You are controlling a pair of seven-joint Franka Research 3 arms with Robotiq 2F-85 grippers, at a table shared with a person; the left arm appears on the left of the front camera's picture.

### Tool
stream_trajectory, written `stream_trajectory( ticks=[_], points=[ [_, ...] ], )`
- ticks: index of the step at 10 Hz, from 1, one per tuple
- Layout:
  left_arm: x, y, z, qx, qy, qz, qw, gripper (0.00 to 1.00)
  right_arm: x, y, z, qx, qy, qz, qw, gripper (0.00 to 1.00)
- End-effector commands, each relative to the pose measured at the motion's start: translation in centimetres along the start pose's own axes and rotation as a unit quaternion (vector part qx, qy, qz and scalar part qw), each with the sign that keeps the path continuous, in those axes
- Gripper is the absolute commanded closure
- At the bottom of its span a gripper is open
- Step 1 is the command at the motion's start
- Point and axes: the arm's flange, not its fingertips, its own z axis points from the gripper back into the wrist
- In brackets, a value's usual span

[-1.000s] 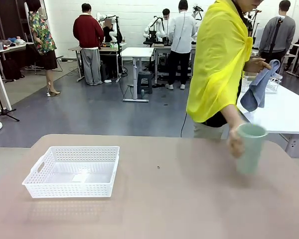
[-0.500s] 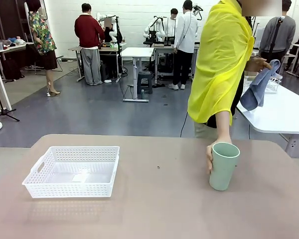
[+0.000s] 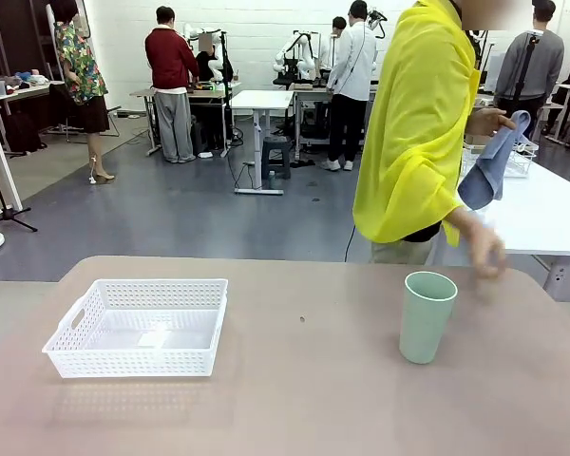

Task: Clean and organize the cups into the basket.
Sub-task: Pick up the Organizing basket and move it to the center of the table, then pick up the Reusable plastic cup from the right side of the table and place it inside the Organizing basket.

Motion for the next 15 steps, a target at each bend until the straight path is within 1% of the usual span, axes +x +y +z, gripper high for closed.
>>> stream_trajectory(
  ticks=[1, 2, 3, 4, 5, 6, 7, 8, 9, 10, 11, 12, 13, 14, 15],
  points=[
    [0.0, 0.0, 0.0, 0.000, 0.000, 0.000, 1.000, 0.00, -0.3, 0.1, -1.5, -0.025, 0.072, 0.083, 0.994, 0.00],
    [0.9, -0.9, -1.1, 0.059, -0.030, -0.024, 0.998, 0.00, -0.4, 0.4, -3.3, -0.038, 0.137, 0.172, 0.975, 0.00],
    [1.5, -2.6, -2.3, 0.106, 0.007, -0.030, 0.994, 0.00, 0.1, 0.3, -5.7, -0.077, 0.142, 0.234, 0.959, 0.00],
    [2.3, -4.8, -3.7, 0.146, 0.005, -0.046, 0.988, 0.00, 1.2, -0.3, -8.2, -0.124, 0.123, 0.288, 0.942, 0.00],
    [3.3, -7.0, -5.8, 0.193, 0.028, -0.041, 0.980, 0.00, 2.3, -1.5, -11.0, -0.153, 0.110, 0.339, 0.921, 0.00],
    [4.4, -8.5, -8.2, 0.238, 0.049, -0.029, 0.970, 0.00, 3.0, -2.7, -13.4, -0.162, 0.093, 0.385, 0.904, 0.00],
    [5.3, -9.5, -10.7, 0.284, 0.057, -0.022, 0.957, 0.00, 3.6, -4.1, -15.4, -0.151, 0.077, 0.411, 0.896, 0.00],
    [5.7, -10.1, -13.3, 0.334, 0.052, -0.018, 0.941, 0.00, 3.6, -5.4, -17.2, -0.139, 0.080, 0.426, 0.890, 0.00],
    [6.0, -10.4, -16.1, 0.369, 0.031, -0.019, 0.929, 0.00, 3.3, -6.8, -18.7, -0.123, 0.090, 0.440, 0.885, 0.00],
    [6.0, -10.2, -18.2, 0.405, 0.009, -0.021, 0.914, 0.00, 2.8, -7.5, -19.7, -0.105, 0.111, 0.440, 0.885, 0.00],
    [5.9, -10.0, -19.8, 0.418, -0.003, -0.020, 0.908, 0.00, 2.6, -8.0, -20.1, -0.092, 0.121, 0.429, 0.890, 0.00],
    [5.4, -10.2, -20.7, 0.401, -0.016, -0.035, 0.915, 0.00, 2.4, -7.9, -20.2, -0.087, 0.116, 0.425, 0.894, 0.00],
    [4.9, -10.5, -20.2, 0.360, -0.025, -0.061, 0.931, 0.00, 2.1, -7.3, -19.6, -0.072, 0.106, 0.390, 0.912, 0.00],
    [6.0, -10.6, -20.4, 0.399, -0.003, -0.036, 0.916, 0.00, 2.2, -8.1, -20.8, -0.098, 0.112, 0.424, 0.894, 0.00],
    [6.0, -10.6, -20.4, 0.399, -0.003, -0.036, 0.916, 0.00, 2.2, -8.1, -20.8, -0.098, 0.112, 0.424, 0.894, 0.00]
  ],
)
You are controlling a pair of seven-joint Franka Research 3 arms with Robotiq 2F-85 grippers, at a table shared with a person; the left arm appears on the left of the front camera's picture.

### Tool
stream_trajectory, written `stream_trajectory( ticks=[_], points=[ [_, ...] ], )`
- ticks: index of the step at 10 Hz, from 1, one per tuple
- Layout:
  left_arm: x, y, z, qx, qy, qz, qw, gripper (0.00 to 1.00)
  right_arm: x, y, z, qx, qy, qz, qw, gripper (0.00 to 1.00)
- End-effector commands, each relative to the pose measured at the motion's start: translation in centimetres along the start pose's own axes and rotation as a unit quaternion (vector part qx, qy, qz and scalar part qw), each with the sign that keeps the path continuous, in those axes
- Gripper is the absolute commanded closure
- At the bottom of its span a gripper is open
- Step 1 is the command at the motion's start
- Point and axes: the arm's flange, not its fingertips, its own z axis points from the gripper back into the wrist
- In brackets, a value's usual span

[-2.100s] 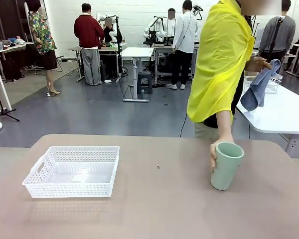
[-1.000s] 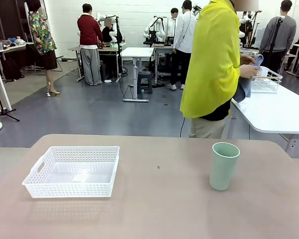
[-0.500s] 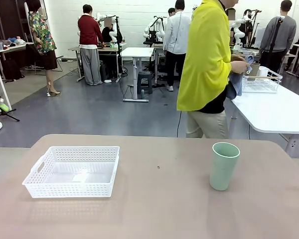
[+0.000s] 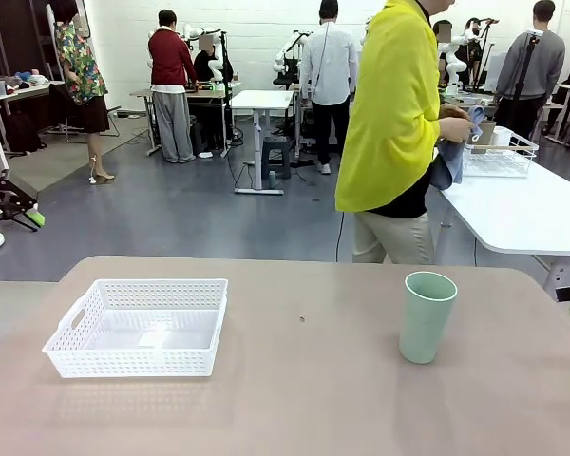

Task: Clean and organize the cups into the basket.
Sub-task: Pick up the Organizing basket and move it to the center of the table, then pick up the Reusable plastic cup from the right side of the table and place it inside the Organizing basket.

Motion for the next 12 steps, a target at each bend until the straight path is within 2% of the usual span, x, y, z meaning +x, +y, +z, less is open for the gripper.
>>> stream_trajectory(
  ticks=[1, 4, 7, 8, 12],
  points=[
    [0.3, 0.1, 0.4, 0.008, 0.010, 0.004, 1.000, 0.00, 0.2, -0.1, -0.1, -0.010, 0.007, 0.008, 1.000, 0.00],
    [0.0, 0.3, 0.1, -0.001, 0.003, 0.003, 1.000, 0.00, 0.1, -0.1, 0.1, -0.003, 0.002, 0.002, 1.000, 0.00],
    [-4.4, -3.7, -4.1, 0.123, 0.049, -0.074, 0.988, 0.00, 0.6, -1.8, -5.7, 0.057, 0.012, 0.019, 0.998, 0.00],
    [-5.8, -4.7, -5.7, 0.160, 0.056, -0.073, 0.983, 0.00, 0.6, -2.1, -7.0, 0.067, 0.019, 0.020, 0.997, 0.00],
    [-7.4, -6.3, -11.6, 0.167, 0.082, -0.041, 0.982, 0.00, 0.8, -2.9, -9.9, 0.105, 0.009, 0.026, 0.994, 0.00]
  ],
)
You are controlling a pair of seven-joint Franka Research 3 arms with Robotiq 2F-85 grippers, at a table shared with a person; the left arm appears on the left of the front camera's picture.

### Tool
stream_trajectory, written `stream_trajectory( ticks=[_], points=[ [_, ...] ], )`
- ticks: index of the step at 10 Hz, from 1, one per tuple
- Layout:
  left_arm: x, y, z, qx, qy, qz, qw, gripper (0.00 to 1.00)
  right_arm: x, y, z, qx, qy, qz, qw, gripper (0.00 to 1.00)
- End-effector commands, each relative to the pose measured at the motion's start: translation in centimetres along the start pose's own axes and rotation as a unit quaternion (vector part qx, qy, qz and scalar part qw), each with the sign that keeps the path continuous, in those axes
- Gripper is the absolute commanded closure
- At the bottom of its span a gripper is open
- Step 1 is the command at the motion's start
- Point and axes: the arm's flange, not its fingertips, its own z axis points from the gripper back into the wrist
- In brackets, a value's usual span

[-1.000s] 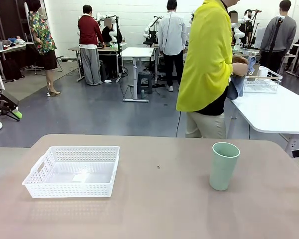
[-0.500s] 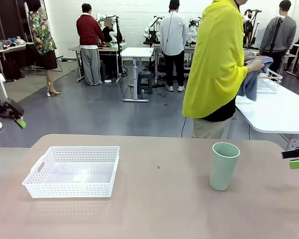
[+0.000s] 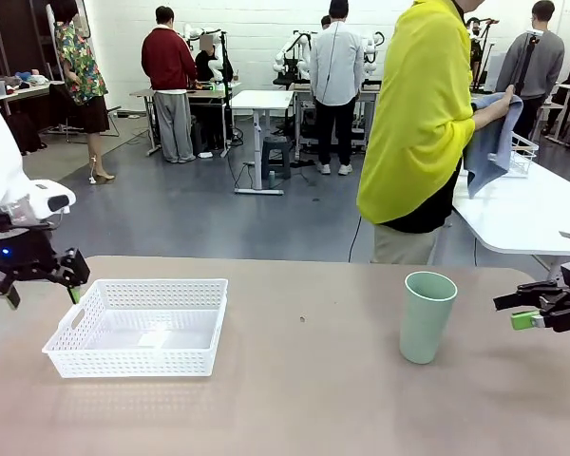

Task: Clean and organize the cups into the basket.
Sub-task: Pick up the Organizing basket and move it to the center of the table, then pick up the Reusable plastic cup from the right side of the table and place it inside the Organizing basket.

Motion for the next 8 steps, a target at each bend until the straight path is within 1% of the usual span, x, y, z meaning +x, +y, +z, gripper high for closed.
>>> stream_trajectory(
  ticks=[1, 2, 3, 4, 5, 8],
  points=[
    [0.8, -0.6, -2.2, -0.007, -0.001, 0.013, 1.000, 0.00, 0.1, -1.3, -1.1, 0.017, -0.026, 0.014, 0.999, 0.00],
    [1.4, -0.5, -3.3, -0.025, 0.009, 0.001, 1.000, 0.00, 0.1, -1.7, -1.8, 0.021, -0.029, 0.012, 0.999, 0.00],
    [2.3, -0.3, -4.5, -0.040, 0.011, 0.000, 0.999, 0.00, 0.0, -2.2, -2.6, 0.021, -0.022, 0.008, 1.000, 0.00],
    [2.7, 0.2, -4.6, -0.049, 0.004, 0.003, 0.999, 0.00, 0.0, -2.4, -2.9, 0.008, -0.014, 0.004, 1.000, 0.00],
    [1.1, -0.4, -3.4, -0.011, 0.013, 0.004, 1.000, 0.00, 0.0, -1.2, -1.6, 0.019, -0.013, 0.000, 1.000, 0.00],
    [1.1, -0.4, -3.4, -0.011, 0.013, 0.004, 1.000, 0.00, 0.0, -1.2, -1.6, 0.019, -0.013, 0.000, 1.000, 0.00]
  ],
)
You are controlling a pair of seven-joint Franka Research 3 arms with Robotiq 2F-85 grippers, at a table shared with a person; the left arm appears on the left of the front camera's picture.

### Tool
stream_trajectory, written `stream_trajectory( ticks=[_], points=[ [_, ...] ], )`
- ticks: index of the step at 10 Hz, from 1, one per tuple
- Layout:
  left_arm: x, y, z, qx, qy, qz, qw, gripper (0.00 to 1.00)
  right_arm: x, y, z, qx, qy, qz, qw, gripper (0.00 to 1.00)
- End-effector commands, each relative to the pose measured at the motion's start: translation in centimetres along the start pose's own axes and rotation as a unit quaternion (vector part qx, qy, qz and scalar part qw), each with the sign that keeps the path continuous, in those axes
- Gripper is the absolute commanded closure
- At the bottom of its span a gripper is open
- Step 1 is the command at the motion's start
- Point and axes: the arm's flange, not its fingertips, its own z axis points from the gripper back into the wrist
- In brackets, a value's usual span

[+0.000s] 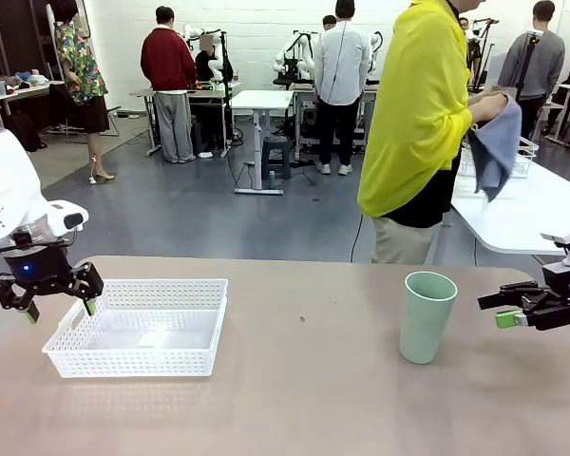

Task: Clean and organize the cups into the basket.
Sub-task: Pick up the Organizing basket and move it to the center of the table, then pick up the Reusable plastic cup from the right side of the table and place it inside the Organizing basket.

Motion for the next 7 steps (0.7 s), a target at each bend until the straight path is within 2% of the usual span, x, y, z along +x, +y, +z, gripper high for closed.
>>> stream_trajectory(
  ticks=[1, 4, 5, 7],
  points=[
    [-0.4, -0.2, 0.3, 0.009, 0.000, 0.000, 1.000, 0.00, 0.1, 0.4, 0.1, 0.001, -0.002, 0.001, 1.000, 0.00],
    [-0.4, -0.2, 0.3, 0.009, 0.000, 0.000, 1.000, 0.00, 0.0, 0.0, 0.1, -0.001, 0.000, 0.000, 1.000, 0.00],
    [0.0, 0.0, 0.2, 0.000, -0.001, 0.000, 1.000, 0.00, -0.2, -0.2, -0.8, -0.015, 0.039, 0.063, 0.997, 0.00],
    [0.3, 0.5, -0.5, -0.008, -0.007, -0.036, 0.999, 0.00, -0.7, -0.5, -2.3, -0.041, 0.055, 0.123, 0.990, 0.00]
  ],
)
